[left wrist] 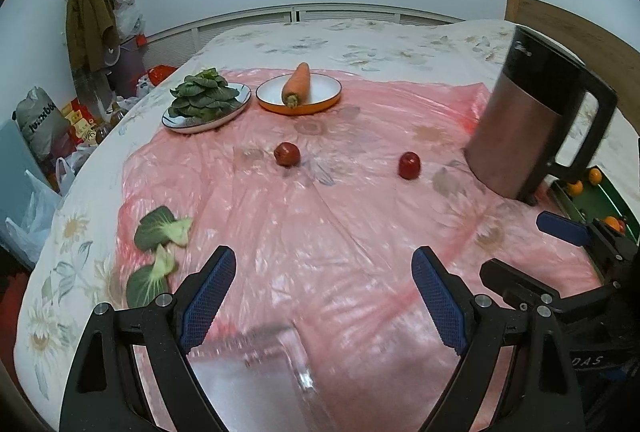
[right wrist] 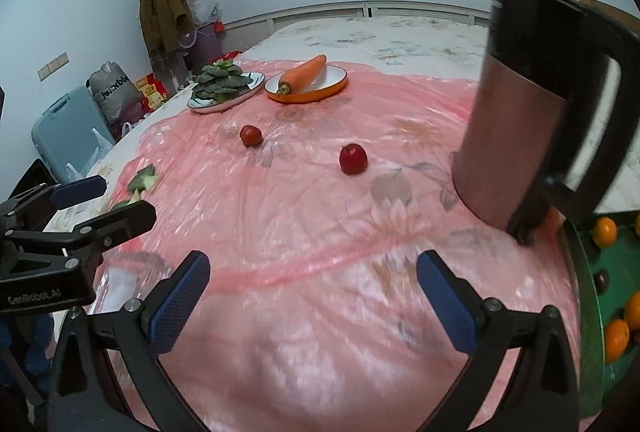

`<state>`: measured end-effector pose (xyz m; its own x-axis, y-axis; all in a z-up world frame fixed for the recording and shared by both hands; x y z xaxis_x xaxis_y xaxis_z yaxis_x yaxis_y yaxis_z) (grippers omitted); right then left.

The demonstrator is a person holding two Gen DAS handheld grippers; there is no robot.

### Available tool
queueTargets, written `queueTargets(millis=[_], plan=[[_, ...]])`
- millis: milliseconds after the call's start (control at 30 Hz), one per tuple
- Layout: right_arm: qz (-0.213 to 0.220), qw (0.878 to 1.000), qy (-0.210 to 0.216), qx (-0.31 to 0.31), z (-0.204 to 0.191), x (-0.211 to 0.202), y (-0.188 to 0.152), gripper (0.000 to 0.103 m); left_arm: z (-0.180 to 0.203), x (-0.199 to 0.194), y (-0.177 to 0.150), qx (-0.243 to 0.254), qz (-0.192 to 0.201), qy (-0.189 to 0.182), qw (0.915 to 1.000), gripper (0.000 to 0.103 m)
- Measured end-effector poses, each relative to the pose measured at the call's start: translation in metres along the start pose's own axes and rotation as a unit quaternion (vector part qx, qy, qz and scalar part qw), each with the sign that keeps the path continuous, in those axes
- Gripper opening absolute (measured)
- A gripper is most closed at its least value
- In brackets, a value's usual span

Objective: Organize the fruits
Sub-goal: 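Withdraw both open tools from the tray toward the remaining apples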

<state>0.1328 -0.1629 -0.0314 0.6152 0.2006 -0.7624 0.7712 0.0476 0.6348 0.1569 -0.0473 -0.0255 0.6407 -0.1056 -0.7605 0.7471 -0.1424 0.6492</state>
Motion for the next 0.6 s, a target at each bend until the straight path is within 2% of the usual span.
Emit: queueTargets(millis=[367, 600], plan=[[0.031, 0.999, -0.003, -0.024, -0.002, 0.056, 0.042, 0.103, -0.028, 0.064, 0.035, -0.013, -0.011, 0.008, 0.9998, 0.086], [0.018, 0.999, -0.004, -0.026, 0.000, 0.077, 0.060, 0.103, -0.049, 0.088, 0.043, -0.046, -0.021, 0.016, 0.9986, 0.086]])
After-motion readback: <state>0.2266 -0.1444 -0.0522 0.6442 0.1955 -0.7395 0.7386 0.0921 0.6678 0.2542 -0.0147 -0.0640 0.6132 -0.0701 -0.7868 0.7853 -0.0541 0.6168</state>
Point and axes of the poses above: each gripper's, at about its wrist camera, not at the fingertips, and x roughly the way its jaws point, z to its right, y to its top, the point moved 6 cm from there along x, roughly the way its jaws point, and after that the axes turned 4 degrees about -z, right-handed, at the moved point
